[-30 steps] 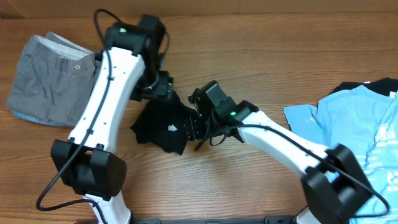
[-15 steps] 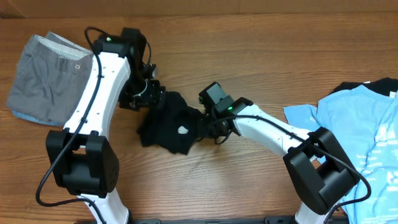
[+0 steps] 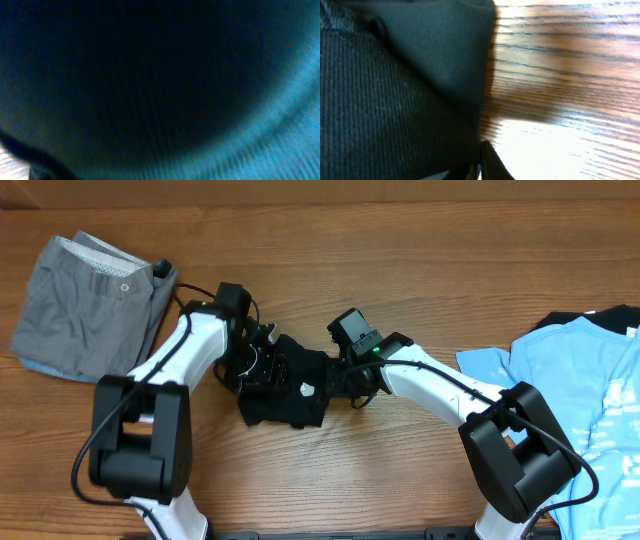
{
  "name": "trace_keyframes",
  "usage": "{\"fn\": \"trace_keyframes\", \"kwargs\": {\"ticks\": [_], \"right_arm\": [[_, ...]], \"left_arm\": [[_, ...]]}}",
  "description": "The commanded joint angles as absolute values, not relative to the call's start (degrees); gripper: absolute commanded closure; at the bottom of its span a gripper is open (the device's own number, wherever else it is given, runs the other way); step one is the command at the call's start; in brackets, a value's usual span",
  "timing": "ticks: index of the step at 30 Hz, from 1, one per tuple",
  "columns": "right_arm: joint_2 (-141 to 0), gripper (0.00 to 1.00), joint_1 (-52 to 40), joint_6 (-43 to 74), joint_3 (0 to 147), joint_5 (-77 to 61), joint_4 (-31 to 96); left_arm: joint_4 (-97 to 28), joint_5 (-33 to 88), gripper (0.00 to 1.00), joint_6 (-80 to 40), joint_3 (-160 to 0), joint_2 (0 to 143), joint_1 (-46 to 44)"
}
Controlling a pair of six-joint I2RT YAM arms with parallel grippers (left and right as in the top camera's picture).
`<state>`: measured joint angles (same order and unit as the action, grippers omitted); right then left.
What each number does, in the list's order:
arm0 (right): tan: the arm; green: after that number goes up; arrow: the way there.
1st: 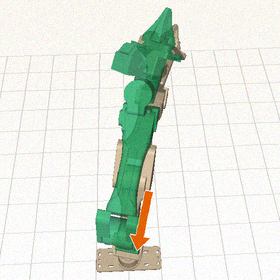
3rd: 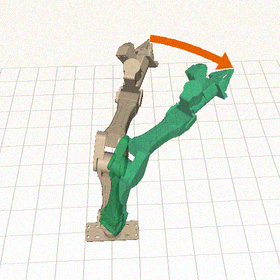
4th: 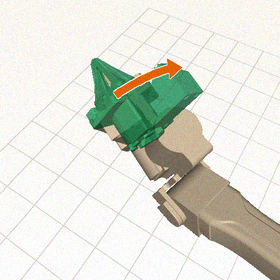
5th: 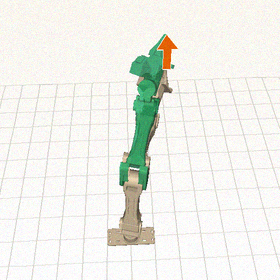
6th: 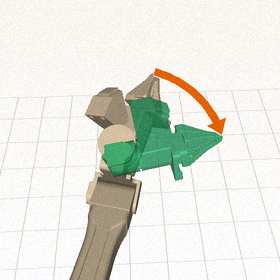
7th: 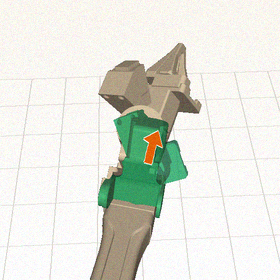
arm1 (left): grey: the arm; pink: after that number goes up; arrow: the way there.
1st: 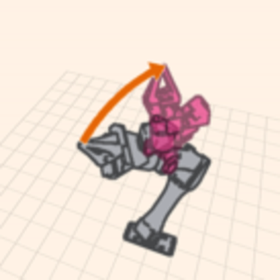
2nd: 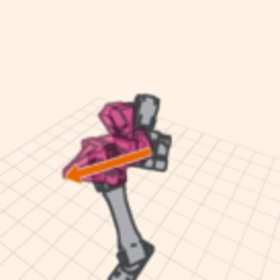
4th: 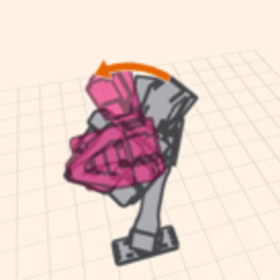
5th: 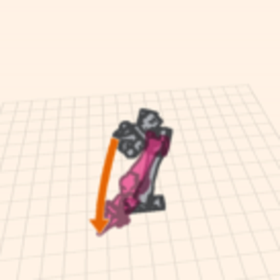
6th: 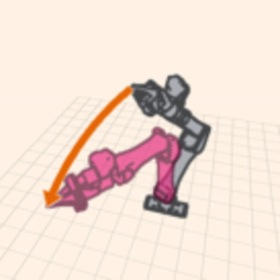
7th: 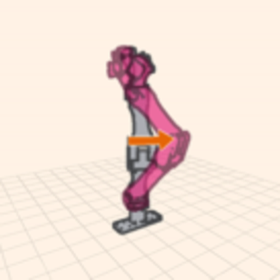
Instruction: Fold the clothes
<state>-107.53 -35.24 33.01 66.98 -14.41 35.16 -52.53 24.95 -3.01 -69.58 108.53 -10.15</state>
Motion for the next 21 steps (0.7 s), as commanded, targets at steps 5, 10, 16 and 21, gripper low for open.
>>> {"fn": "trace_keyframes", "kwargs": {"ticks": [5, 10, 16, 21], "right_arm": [[-105.97, 0.72, -33.76, 31.35, 68.75, -13.74, 37.17], [-100.62, 0.69, -31.66, 19.46, 71.72, -22.04, 38.44], [-96.64, 0.65, -31.38, 19.00, 72.36, -22.61, 35.14], [-98.70, 0.62, -31.53, 19.97, 72.34, -22.65, 34.61]], "left_arm": [[-48.34, 26.46, 0.33, -2.96, -63.48, 110.15, -12.88], [-52.88, 27.14, 0.36, -2.50, -64.84, 110.10, -12.51], [-65.63, 28.56, 0.35, 0.80, -74.70, 109.38, -10.63], [-73.10, 26.79, 0.32, 1.76, -83.57, 109.32, -10.41]]}}
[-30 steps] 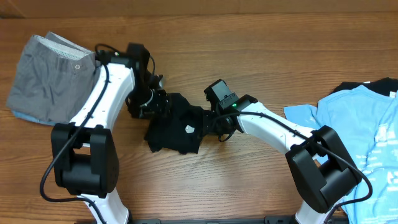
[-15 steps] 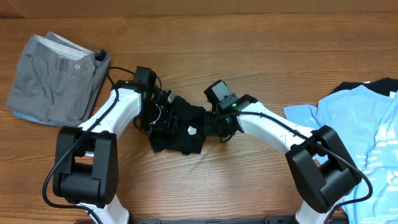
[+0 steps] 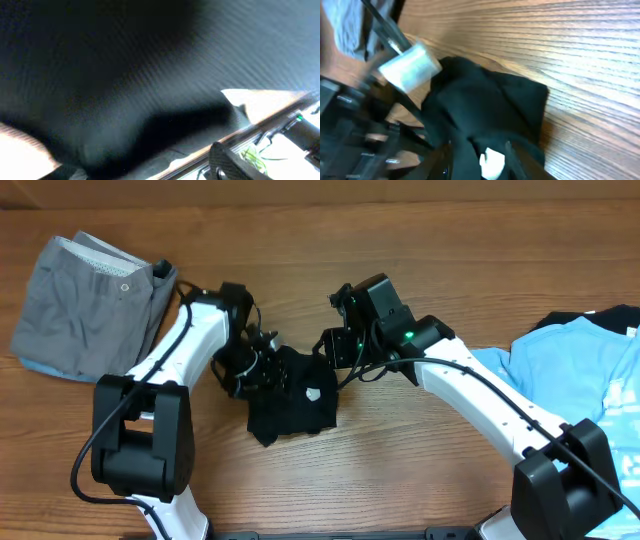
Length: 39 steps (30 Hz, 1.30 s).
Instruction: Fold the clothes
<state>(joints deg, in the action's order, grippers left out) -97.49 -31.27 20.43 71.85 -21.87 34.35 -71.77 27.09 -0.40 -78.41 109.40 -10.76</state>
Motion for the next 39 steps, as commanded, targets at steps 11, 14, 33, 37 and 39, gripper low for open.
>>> {"fn": "trace_keyframes", "kwargs": {"ticks": [11, 14, 33, 37, 39], "right_arm": [[-103.74, 0.75, -31.53, 22.94, 72.34, -31.09, 24.82], [-103.74, 0.75, -31.70, 22.94, 72.34, -38.00, 20.49], [-110.76, 0.73, -35.57, 22.74, 72.34, -25.74, 19.42], [-116.71, 0.80, -35.42, 24.10, 72.34, -25.50, 23.24], [-118.91, 0.82, -34.79, 26.52, 72.34, -25.21, 26.37]], "left_arm": [[-85.19, 19.11, 0.34, 1.76, -94.87, 109.27, -10.07], [-86.94, 18.48, 0.37, 1.74, -96.14, 109.27, -9.26], [-86.11, 18.70, 0.33, 1.74, -98.91, 108.99, -5.52], [-85.67, 18.37, 0.33, 1.72, -98.89, 108.99, -5.52], [-85.71, 17.32, 0.32, 1.72, -98.89, 108.99, -5.52]]}}
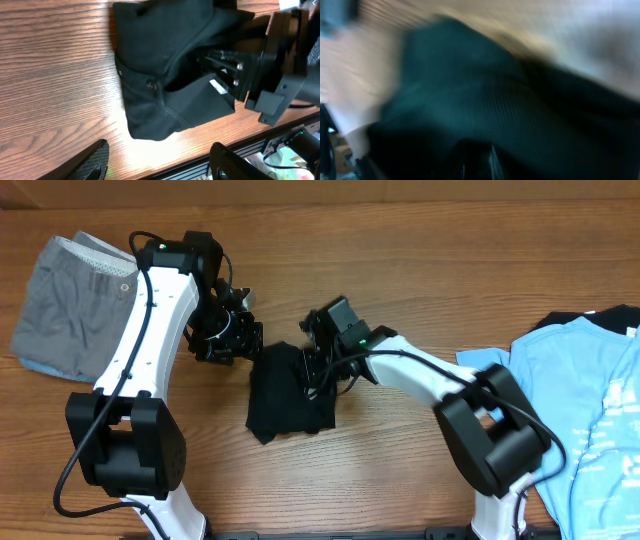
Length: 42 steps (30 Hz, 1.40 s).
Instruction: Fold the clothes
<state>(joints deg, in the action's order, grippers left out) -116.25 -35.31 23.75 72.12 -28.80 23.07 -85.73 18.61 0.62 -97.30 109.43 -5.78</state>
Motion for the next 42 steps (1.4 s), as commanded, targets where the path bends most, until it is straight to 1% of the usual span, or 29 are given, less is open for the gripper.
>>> {"fn": "trace_keyframes", "kwargs": {"ticks": [1, 5, 8, 11, 12, 16, 19, 25, 27, 30, 31, 33, 39, 42], "right_arm": [[-119.07, 0.82, -34.63, 27.29, 72.34, -24.67, 26.92], [-118.93, 0.81, -34.35, 27.00, 72.36, -24.45, 27.70], [-117.45, 0.81, -33.43, 26.57, 72.47, -24.14, 30.35], [-112.77, 0.80, -31.92, 23.88, 72.47, -24.27, 33.34], [-110.74, 0.80, -31.62, 23.00, 72.47, -24.23, 34.59], [-103.02, 0.81, -31.46, 22.48, 72.47, -25.52, 39.57], [-101.03, 0.81, -32.69, 22.48, 72.47, -29.17, 41.25], [-102.69, 0.80, -38.02, 23.18, 71.81, -30.89, 42.09], [-103.55, 0.80, -39.88, 26.00, 70.70, -29.50, 41.30], [-105.03, 0.80, -41.50, 31.29, 67.55, -26.35, 38.85], [-106.04, 0.80, -41.45, 34.26, 65.82, -24.32, 37.39], [-106.87, 0.80, -40.69, 37.15, 64.03, -22.52, 35.64], [-107.50, 0.80, -39.48, 38.02, 62.06, -23.18, 33.26], [-107.50, 0.81, -39.46, 38.00, 62.13, -23.88, 33.23]], "left_arm": [[-85.69, 17.39, 0.31, 1.69, -98.89, 108.99, -5.52], [-85.62, 17.37, 0.27, 1.72, -98.89, 109.01, -5.52], [-85.67, 16.49, 0.27, 1.65, -98.74, 109.01, -5.52], [-85.21, 14.83, 0.28, 1.26, -98.74, 109.01, -5.54], [-84.84, 14.37, 0.29, 1.30, -98.74, 109.01, -5.54], [-79.90, 13.98, 0.39, 1.58, -98.39, 109.01, -5.54], [-75.96, 14.04, 0.45, 2.44, -97.38, 109.03, -5.65], [-74.54, 16.45, 0.44, 2.57, -93.14, 109.06, -5.65], [-74.50, 17.58, 0.44, 2.33, -90.91, 109.06, -5.65], [-73.47, 24.45, 0.42, 2.87, -86.30, 109.06, -5.65], [-72.77, 27.14, 0.43, 3.27, -83.59, 109.06, -5.93], [-71.40, 27.77, 0.45, 3.25, -80.07, 109.06, -6.48], [-64.99, 27.92, 0.53, 2.17, -69.78, 109.06, -7.68], [-57.74, 25.87, 0.59, -0.69, -64.90, 109.06, -7.55]]}}
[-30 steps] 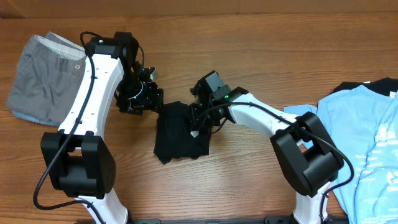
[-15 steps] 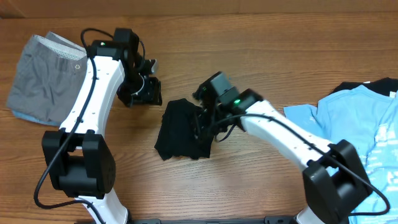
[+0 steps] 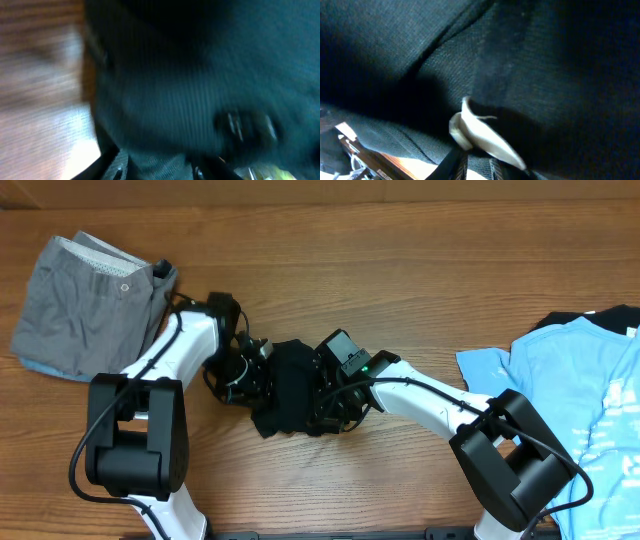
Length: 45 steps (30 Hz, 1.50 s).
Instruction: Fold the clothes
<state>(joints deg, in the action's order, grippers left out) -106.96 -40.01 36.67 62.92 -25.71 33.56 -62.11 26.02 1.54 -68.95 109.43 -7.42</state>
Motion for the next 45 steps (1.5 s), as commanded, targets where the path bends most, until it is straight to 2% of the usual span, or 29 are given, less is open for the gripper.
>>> {"fn": "trace_keyframes", "kwargs": {"ticks": [1, 3, 5, 11, 15, 17, 20, 25, 31, 34, 38, 41, 45], "right_arm": [[-107.48, 0.81, -39.46, 37.95, 62.26, -24.25, 33.28], [-107.48, 0.81, -39.46, 37.54, 62.43, -24.73, 33.28], [-107.48, 0.81, -39.46, 37.52, 62.57, -25.06, 33.32], [-107.26, 0.78, -39.46, 35.97, 62.96, -26.44, 33.63], [-105.36, 0.73, -39.46, 29.78, 65.39, -29.32, 34.92], [-102.69, 0.71, -39.46, 26.28, 67.96, -29.19, 36.97], [-99.04, 0.66, -39.46, 23.70, 71.29, -27.92, 37.58], [-96.49, 0.67, -39.22, 23.49, 74.83, -23.07, 34.13], [-100.01, 0.67, -39.00, 23.51, 74.63, -12.75, 28.27], [-103.02, 0.66, -37.98, 23.53, 74.63, -7.42, 27.05], [-107.35, 0.66, -34.06, 23.49, 74.63, -3.49, 26.30], [-109.51, 0.66, -30.59, 23.51, 74.63, -4.97, 25.96], [-111.77, 0.66, -27.46, 23.51, 74.63, -14.55, 28.36]], "left_arm": [[-55.59, 24.62, 0.63, -1.76, -64.05, 109.06, -7.46], [-51.81, 21.71, 0.72, -3.46, -63.40, 109.06, -7.11], [-49.93, 20.73, 0.75, -4.99, -64.07, 109.06, -6.61], [-51.59, 16.80, 0.76, -4.49, -72.07, 109.06, -4.71], [-58.15, 11.46, 0.69, -2.72, -80.71, 109.06, -4.45], [-63.48, 7.42, 0.53, -2.74, -87.05, 109.06, -4.40], [-70.11, 6.39, 0.42, -2.79, -94.17, 109.06, -4.40], [-79.13, 12.25, 0.37, -3.90, -99.44, 109.03, -4.40], [-86.19, 17.32, 0.39, -4.78, -97.27, 109.06, -4.51], [-85.76, 18.55, 0.39, -4.97, -94.28, 109.06, -4.86], [-80.34, 22.74, 0.46, -5.23, -85.91, 109.06, -6.46], [-72.77, 27.18, 0.50, -6.26, -79.31, 109.06, -8.14], [-62.15, 27.88, 0.53, -10.46, -71.22, 109.06, -11.25]]}}
